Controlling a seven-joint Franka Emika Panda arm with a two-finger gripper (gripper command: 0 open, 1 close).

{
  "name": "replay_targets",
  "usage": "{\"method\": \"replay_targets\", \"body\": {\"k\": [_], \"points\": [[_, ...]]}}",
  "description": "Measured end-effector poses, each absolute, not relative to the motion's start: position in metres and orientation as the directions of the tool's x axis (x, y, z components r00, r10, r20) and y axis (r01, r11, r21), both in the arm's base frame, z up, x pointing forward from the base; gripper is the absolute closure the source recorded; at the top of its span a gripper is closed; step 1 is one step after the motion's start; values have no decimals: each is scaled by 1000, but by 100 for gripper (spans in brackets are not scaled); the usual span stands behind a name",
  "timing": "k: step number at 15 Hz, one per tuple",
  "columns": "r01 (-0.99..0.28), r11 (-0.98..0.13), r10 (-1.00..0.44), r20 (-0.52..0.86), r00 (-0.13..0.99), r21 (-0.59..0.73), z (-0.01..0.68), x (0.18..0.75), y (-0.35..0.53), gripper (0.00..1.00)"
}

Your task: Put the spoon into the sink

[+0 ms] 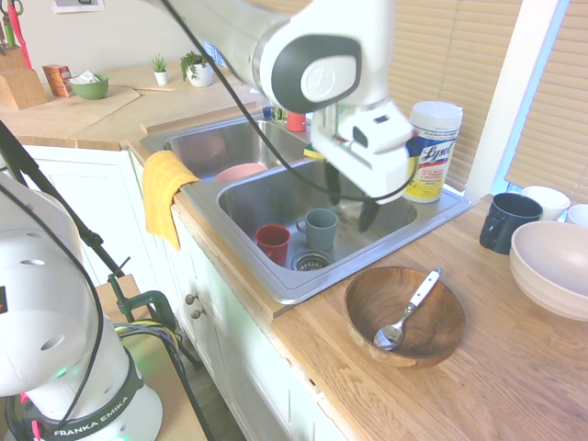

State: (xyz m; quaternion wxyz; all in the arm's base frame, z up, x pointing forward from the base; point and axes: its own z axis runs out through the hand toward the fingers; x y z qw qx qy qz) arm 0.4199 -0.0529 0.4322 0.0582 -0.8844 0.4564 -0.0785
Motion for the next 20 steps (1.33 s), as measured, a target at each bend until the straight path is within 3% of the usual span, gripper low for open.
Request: {"method": "replay_targets", "body": {"k": [4, 9, 19, 20], "points": [[-819, -530, -848, 112, 519, -218, 456, 401, -106, 0], [-827, -514, -857, 102, 504, -227, 411, 397, -167, 0], [-682, -710, -704, 216, 677, -178, 361, 404, -185, 0], [-673, -718, -695, 220, 685, -177, 360, 404, -186, 100]]}}
